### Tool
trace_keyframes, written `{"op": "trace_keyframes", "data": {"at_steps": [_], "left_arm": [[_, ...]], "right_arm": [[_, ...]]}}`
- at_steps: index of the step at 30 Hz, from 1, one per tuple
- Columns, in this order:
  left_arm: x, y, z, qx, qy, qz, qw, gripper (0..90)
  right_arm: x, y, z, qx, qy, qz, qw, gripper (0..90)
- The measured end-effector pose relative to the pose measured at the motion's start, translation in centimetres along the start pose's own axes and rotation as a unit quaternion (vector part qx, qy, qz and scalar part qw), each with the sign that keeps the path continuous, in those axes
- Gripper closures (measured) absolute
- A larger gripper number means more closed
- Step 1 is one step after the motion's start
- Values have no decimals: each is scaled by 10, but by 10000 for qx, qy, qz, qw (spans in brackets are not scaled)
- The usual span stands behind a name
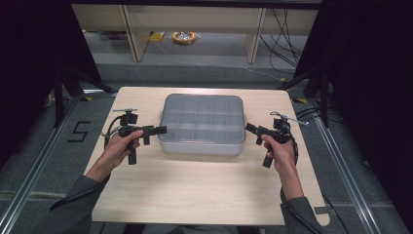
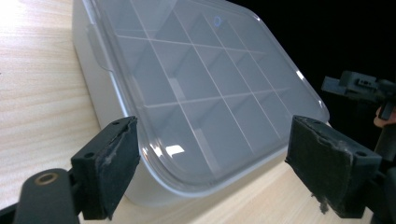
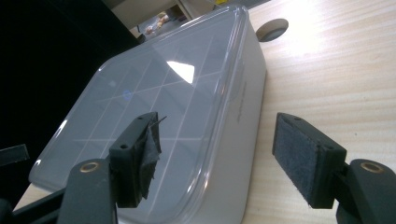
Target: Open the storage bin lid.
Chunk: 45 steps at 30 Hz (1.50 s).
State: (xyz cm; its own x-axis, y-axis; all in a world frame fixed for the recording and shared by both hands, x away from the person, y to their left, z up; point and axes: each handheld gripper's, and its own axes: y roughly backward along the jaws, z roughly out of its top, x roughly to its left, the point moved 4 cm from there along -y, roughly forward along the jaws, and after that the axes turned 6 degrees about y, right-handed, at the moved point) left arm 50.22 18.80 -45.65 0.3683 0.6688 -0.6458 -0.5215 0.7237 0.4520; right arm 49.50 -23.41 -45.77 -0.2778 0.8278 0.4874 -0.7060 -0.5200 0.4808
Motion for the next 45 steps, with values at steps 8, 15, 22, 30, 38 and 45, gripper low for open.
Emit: {"op": "trace_keyframes", "data": {"at_steps": [8,15,22,30,38,45], "left_arm": [[13,-13,20,-136,125,248,9995,221],[23,-29,29,-35,187,404,9990,266],[34,-44,38,-48,563,539,9969,281],[40,-55,42,-47,638,644,9959,315],[44,-61,42,-13,599,783,9951,401],[39,-62,44,-53,411,953,9946,510]], "right_arm": [[-7,-13,6,31,-1,-2,10000,340],[-14,-22,7,4,-104,-48,9999,367],[-14,-32,13,15,-200,108,9997,427],[-14,-49,18,84,-434,42,9990,478],[-10,-59,18,198,-363,0,9991,520],[-7,-65,16,162,-193,-25,9997,563]]}}
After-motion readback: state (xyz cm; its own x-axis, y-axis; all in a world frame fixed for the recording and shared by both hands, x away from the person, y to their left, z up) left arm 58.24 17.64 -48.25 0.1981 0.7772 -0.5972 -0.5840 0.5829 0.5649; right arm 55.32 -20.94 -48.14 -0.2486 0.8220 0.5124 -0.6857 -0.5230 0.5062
